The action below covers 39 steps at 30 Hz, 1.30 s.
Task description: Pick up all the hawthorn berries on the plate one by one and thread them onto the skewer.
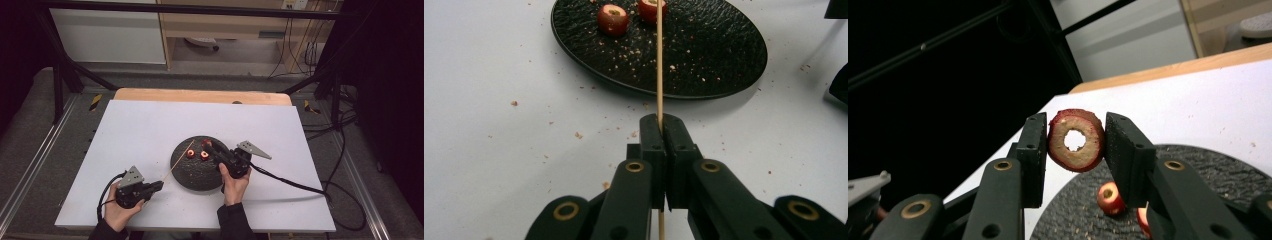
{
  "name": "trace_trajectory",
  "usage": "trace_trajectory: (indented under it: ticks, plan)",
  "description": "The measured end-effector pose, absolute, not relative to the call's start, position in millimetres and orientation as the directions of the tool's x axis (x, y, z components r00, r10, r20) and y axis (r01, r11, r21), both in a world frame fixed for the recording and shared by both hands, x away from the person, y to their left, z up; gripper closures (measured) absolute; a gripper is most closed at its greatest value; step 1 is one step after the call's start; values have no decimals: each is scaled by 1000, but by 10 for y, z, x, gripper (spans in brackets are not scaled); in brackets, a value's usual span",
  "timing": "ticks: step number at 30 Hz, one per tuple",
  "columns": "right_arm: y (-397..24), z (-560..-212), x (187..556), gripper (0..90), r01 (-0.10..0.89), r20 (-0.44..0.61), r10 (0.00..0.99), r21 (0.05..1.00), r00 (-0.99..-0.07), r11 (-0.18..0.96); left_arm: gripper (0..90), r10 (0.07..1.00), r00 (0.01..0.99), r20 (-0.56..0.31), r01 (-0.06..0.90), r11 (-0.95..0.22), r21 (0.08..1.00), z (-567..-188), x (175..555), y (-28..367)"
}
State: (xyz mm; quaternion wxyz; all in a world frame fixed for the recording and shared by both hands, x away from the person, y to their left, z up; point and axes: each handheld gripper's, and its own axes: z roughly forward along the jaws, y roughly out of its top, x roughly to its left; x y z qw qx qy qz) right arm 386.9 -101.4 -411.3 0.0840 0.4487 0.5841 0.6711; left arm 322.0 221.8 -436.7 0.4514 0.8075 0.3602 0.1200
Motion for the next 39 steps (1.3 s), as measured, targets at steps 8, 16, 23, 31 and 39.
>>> trace_trajectory:
  ticks: [8, 16, 23, 31, 39]
  plan:
    - [-998, -4116, 3945, 626, 383, 523, 635, 851, -569, -359, 883, 688, 713, -135, 467, -322, 823, -4363, 3204, 2175]
    - [-996, -4097, 4014, 625, 378, 564, 609, 826, -557, -418, 883, 693, 706, -144, 462, -296, 836, -4364, 3177, 2094]
    - [-1019, -4061, 4053, 625, 372, 576, 600, 817, -555, -440, 883, 698, 700, -151, 457, -276, 846, -4349, 3162, 2033]
    - [-1046, -4013, 4074, 626, 360, 590, 583, 805, -558, -471, 884, 691, 708, -147, 444, -274, 853, -4304, 3162, 1939]
    - [-1062, -3985, 4085, 625, 341, 588, 584, 805, -559, -485, 884, 682, 717, -145, 439, -281, 853, -4259, 3165, 1838]
